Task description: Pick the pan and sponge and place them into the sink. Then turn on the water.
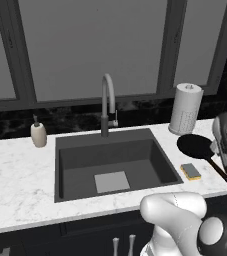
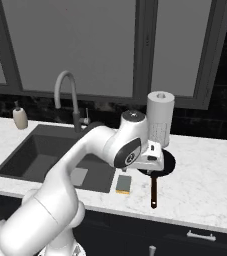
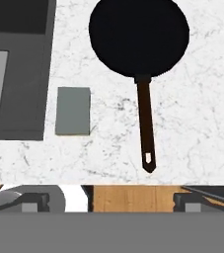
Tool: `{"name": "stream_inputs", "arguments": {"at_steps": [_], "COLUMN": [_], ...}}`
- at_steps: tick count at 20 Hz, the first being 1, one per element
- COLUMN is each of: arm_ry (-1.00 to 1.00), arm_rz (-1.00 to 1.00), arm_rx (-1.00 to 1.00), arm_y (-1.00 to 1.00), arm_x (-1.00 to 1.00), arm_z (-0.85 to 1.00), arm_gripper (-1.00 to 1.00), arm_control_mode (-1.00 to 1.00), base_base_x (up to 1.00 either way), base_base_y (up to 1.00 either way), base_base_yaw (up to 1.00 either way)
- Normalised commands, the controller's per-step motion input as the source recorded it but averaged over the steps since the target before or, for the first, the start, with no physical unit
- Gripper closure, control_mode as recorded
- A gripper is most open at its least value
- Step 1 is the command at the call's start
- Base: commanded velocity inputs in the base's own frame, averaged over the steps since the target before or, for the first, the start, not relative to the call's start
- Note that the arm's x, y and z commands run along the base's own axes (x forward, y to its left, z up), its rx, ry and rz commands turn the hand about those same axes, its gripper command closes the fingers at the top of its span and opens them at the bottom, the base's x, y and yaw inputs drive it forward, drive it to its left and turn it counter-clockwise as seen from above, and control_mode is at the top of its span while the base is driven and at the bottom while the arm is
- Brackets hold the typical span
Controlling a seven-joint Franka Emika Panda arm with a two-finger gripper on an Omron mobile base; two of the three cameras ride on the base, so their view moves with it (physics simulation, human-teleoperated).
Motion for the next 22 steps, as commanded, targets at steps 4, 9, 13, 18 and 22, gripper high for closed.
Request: {"name": "stream_inputs", "arguments": {"at_steps": [4,9,13,18,22], "arm_ry": [0.0,0.0,0.0,0.0,0.0], "arm_rz": [0.0,0.0,0.01,0.02,0.01], "arm_rx": [0.0,0.0,0.0,0.0,0.0], "arm_y": [-0.23,-0.13,-0.13,-0.17,-0.17], "arm_x": [0.04,0.17,0.22,0.28,0.28], "arm_z": [-0.37,-0.5,-0.43,-0.39,-0.41], "arm_gripper": [-1.0,-1.0,-1.0,-1.0,-1.0], "arm_control_mode": [-1.0,-1.0,-1.0,-1.0,-1.0], "base_base_x": [0.0,0.0,0.0,0.0,0.0], "base_base_y": [0.0,0.0,0.0,0.0,0.0], "base_base_yaw": [0.0,0.0,0.0,0.0,0.0]}}
